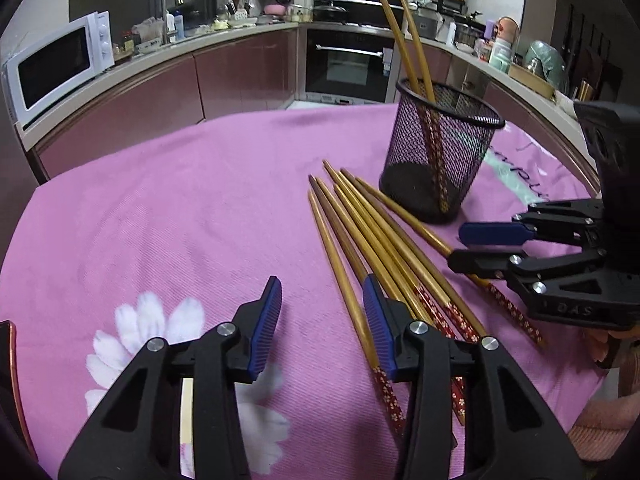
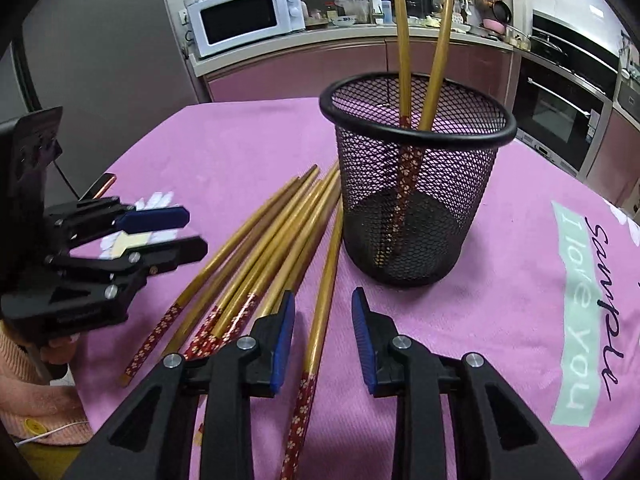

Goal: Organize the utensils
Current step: 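Grasp another chopstick with the left gripper while the right gripper grasps one too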

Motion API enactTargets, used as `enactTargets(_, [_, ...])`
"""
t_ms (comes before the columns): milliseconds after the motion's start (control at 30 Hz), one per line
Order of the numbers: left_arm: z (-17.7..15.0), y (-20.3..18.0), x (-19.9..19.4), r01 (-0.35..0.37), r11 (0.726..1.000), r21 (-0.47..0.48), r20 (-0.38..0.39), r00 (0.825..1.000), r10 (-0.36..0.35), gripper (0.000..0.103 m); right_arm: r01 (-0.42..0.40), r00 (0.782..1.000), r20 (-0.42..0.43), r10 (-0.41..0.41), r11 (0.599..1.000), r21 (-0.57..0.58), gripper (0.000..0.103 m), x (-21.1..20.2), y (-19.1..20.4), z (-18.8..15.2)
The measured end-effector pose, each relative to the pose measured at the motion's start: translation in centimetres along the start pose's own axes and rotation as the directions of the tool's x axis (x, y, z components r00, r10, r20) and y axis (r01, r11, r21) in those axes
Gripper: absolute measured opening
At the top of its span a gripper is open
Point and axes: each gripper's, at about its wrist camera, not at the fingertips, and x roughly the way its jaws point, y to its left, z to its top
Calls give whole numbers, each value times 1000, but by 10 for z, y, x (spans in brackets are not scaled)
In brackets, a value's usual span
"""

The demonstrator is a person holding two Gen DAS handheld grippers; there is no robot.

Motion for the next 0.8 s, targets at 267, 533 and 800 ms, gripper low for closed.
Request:
enactTargets(267, [0, -9, 18, 4, 1000, 7, -61, 998, -3, 34, 36, 999, -15, -36, 999, 5, 20, 12, 6, 2])
enactTargets(533, [8, -12, 27, -15, 1000, 2, -75, 997, 15, 27, 64, 998, -6, -64, 998, 16, 16, 21, 12, 7])
enactTargets(800, [12, -13, 30, -20, 999, -37, -80, 997, 17, 11, 43, 999, 1, -43, 997, 60, 6, 19, 7, 7])
